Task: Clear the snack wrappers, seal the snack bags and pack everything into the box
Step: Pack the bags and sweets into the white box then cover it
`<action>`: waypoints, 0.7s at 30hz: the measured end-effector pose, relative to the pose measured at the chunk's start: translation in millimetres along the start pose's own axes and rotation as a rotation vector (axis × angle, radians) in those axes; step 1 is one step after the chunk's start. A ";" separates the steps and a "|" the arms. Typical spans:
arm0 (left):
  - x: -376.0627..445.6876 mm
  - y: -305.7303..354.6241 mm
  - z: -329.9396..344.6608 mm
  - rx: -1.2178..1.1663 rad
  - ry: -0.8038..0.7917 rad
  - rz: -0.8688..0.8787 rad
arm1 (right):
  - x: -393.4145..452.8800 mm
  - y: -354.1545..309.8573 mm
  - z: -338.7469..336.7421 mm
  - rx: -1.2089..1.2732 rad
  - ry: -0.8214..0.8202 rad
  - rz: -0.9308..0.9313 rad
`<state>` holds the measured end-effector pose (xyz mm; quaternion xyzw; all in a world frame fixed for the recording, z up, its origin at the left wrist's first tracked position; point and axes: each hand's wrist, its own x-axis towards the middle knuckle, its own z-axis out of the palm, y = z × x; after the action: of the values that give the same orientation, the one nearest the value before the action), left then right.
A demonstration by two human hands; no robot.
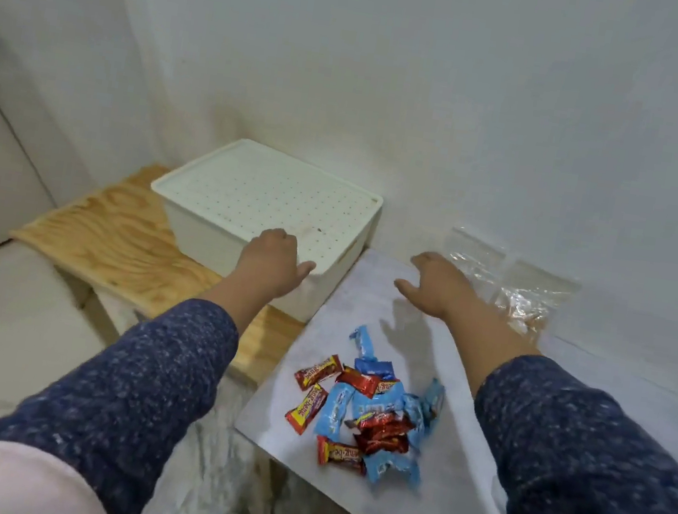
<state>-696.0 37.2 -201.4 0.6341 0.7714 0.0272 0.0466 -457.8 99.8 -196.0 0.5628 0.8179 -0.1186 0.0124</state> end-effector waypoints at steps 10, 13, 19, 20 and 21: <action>7.7 -39.9 27.2 -0.098 -0.112 -0.251 | 73.7 -55.3 31.4 0.000 -0.075 -0.244; 15.5 -44.2 36.3 -0.186 -0.179 -0.341 | 92.8 -56.5 43.6 0.027 -0.104 -0.279; 28.8 -42.9 51.0 -0.401 -0.161 -0.363 | 116.0 -55.8 58.5 0.161 -0.120 -0.337; 31.3 -42.6 52.6 -0.422 -0.148 -0.365 | 118.5 -56.3 58.2 0.179 -0.108 -0.345; 33.2 -41.7 53.8 -0.440 -0.134 -0.369 | 120.6 -56.5 57.2 0.187 -0.086 -0.354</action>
<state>-737.4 60.7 -260.3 0.4581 0.8445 0.1429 0.2379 -560.6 179.5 -259.9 0.4035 0.8882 -0.2183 -0.0260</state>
